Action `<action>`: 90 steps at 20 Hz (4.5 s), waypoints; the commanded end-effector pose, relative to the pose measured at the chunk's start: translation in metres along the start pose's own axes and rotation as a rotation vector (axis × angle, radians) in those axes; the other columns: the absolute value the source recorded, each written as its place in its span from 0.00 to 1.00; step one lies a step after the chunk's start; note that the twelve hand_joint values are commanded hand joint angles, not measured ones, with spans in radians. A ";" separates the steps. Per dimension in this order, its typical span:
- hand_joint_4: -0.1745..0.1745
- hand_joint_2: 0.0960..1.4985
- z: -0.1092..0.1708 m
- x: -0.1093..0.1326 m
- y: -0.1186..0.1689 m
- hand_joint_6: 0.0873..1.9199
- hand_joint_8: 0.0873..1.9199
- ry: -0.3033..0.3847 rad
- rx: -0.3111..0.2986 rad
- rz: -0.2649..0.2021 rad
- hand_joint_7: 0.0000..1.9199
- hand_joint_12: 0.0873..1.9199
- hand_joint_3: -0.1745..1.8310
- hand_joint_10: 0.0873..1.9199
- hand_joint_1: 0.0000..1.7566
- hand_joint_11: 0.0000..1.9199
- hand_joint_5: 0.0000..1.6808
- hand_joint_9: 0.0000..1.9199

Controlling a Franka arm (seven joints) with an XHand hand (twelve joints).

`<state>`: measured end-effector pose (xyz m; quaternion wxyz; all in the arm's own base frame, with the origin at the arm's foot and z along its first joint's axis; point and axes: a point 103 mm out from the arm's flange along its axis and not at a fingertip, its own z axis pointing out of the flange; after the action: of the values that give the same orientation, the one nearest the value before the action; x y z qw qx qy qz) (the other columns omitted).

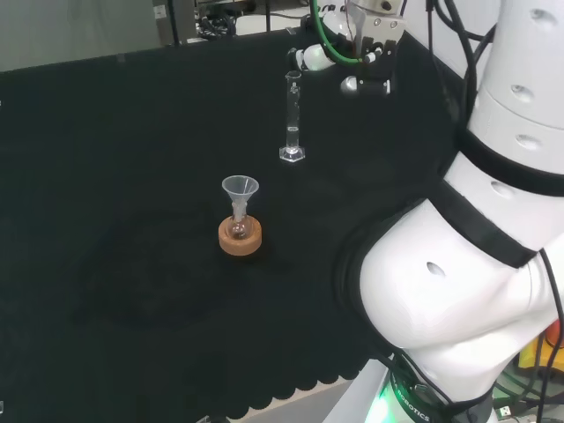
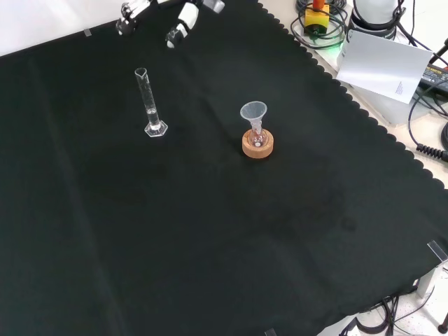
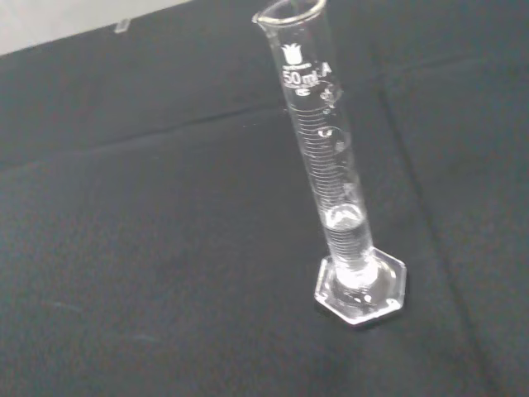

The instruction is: Pick up the graduated cylinder.

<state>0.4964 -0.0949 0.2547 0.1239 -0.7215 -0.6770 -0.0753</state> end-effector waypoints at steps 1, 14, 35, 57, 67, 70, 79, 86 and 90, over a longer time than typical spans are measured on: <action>0.41 0.60 0.045 -0.023 0.037 0.00 0.27 0.134 -0.029 -0.030 0.08 0.70 0.24 0.30 0.33 0.09 0.18 0.18; 0.41 0.53 0.072 -0.044 0.044 0.00 0.28 0.288 -0.033 -0.164 0.09 0.69 0.27 0.29 0.40 0.09 0.20 0.20; 0.42 0.44 0.136 -0.051 0.063 0.00 0.29 0.619 -0.020 -0.355 0.15 0.68 0.38 0.27 0.51 0.15 0.26 0.27; 0.46 0.41 0.164 -0.037 0.072 0.02 0.28 0.751 -0.023 -0.381 0.22 0.64 0.42 0.24 0.60 0.24 0.38 0.35; 0.44 0.41 0.171 -0.038 0.074 0.05 0.28 0.822 -0.039 -0.373 0.25 0.60 0.42 0.21 0.61 0.31 0.38 0.40; 0.45 0.42 0.171 -0.036 0.076 0.08 0.27 0.825 -0.043 -0.374 0.27 0.59 0.42 0.20 0.62 0.33 0.39 0.41; 0.46 0.47 0.169 -0.040 0.076 0.22 0.27 0.844 -0.071 -0.363 0.30 0.55 0.41 0.16 0.64 0.39 0.37 0.47; 0.48 0.51 0.174 -0.033 0.079 0.28 0.27 0.823 -0.080 -0.365 0.31 0.53 0.41 0.15 0.66 0.43 0.38 0.49; 0.48 0.52 0.170 -0.033 0.081 0.30 0.27 0.823 -0.076 -0.368 0.32 0.52 0.41 0.14 0.66 0.44 0.38 0.50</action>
<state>0.5593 -0.0825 0.0719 0.3445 -0.5049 -0.6819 -0.4017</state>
